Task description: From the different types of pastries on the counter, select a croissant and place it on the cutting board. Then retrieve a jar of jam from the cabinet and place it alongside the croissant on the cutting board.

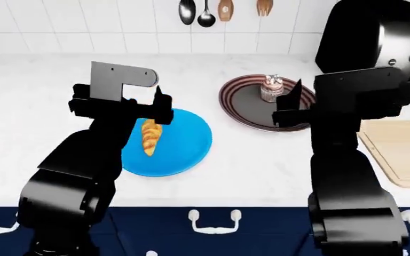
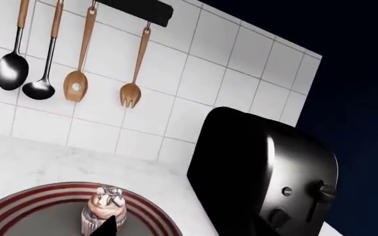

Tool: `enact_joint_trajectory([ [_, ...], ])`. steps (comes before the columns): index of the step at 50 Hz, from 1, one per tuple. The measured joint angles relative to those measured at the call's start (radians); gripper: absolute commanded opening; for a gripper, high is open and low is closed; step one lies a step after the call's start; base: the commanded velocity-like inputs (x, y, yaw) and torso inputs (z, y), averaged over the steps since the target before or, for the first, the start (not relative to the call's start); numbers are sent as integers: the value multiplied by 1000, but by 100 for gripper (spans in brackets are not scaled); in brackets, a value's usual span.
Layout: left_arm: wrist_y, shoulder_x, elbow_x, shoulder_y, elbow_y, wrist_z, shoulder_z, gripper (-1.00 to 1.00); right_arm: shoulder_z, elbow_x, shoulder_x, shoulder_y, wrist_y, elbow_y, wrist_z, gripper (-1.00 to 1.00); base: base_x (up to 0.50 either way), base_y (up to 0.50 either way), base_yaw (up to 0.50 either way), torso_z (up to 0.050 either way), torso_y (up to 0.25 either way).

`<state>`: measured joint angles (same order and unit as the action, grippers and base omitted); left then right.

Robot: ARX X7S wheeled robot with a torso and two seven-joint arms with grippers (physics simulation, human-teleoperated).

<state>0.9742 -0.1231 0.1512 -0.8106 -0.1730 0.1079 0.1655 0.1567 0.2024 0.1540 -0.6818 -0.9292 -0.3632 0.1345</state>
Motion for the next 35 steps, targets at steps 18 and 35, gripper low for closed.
enact_joint_trajectory([
  [18, 243, 17, 35, -97, 12, -2, 55, 100, -24, 9, 2, -71, -111, -4, 13, 100, 222, 96, 0, 0, 1],
  [35, 521, 46, 239, -43, -96, 119, -6, 100, -77, -2, 2, -70, -151, 18, 30, 100, 0, 0, 0, 0, 0],
])
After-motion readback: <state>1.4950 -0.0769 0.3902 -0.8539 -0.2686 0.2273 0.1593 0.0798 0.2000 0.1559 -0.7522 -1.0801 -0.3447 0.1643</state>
